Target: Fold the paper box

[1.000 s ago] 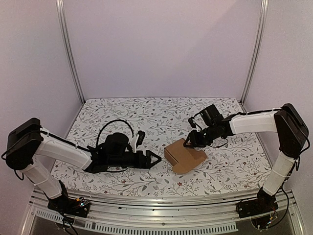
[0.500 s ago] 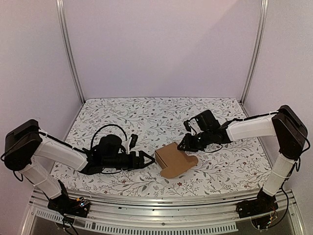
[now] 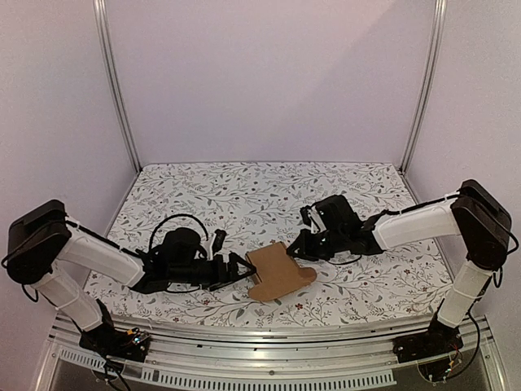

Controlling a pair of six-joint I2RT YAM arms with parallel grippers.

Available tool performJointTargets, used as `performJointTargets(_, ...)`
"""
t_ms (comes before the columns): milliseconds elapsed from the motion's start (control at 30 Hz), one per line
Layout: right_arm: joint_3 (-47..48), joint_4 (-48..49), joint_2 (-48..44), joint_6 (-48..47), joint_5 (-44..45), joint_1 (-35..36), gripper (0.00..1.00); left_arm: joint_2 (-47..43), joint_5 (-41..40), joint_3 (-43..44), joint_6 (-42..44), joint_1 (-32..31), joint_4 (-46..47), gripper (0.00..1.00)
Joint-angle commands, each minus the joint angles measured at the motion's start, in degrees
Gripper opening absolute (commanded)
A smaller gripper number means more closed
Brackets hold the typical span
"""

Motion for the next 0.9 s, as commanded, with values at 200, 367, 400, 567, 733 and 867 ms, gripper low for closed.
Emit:
performJointTargets(200,-5.8,2.6,-0.3,5.1,4.3,2.7,0.06,7.1,3.3,-3.0,-8.4,0.8,12.8,0.99)
performJointTargets(367,-7.1,3.5,-0.7,5.4,4.3,2.7,0.06,10.7,4.2,-2.8,-10.4,0.8,18.5,1.00)
performJointTargets(400,-7.4,3.5,-0.9,5.3,4.4,2.7,0.06,11.3,4.2,-2.8,-10.7,0.8,19.5,1.00)
performJointTargets(567,-9.3,3.4,-2.6,5.0,5.9,2.7,0.06,14.0,4.8,-1.8,-12.0,1.0,22.0,1.00)
performJointTargets(733,-10.5,3.5,-4.0,4.9,6.4,2.7,0.06,15.4,5.4,-0.7,-12.0,1.1,21.8,0.99)
performJointTargets(867,-10.7,3.4,-4.1,4.9,6.5,2.7,0.06,17.1,6.5,0.5,-12.7,1.4,23.7,1.00)
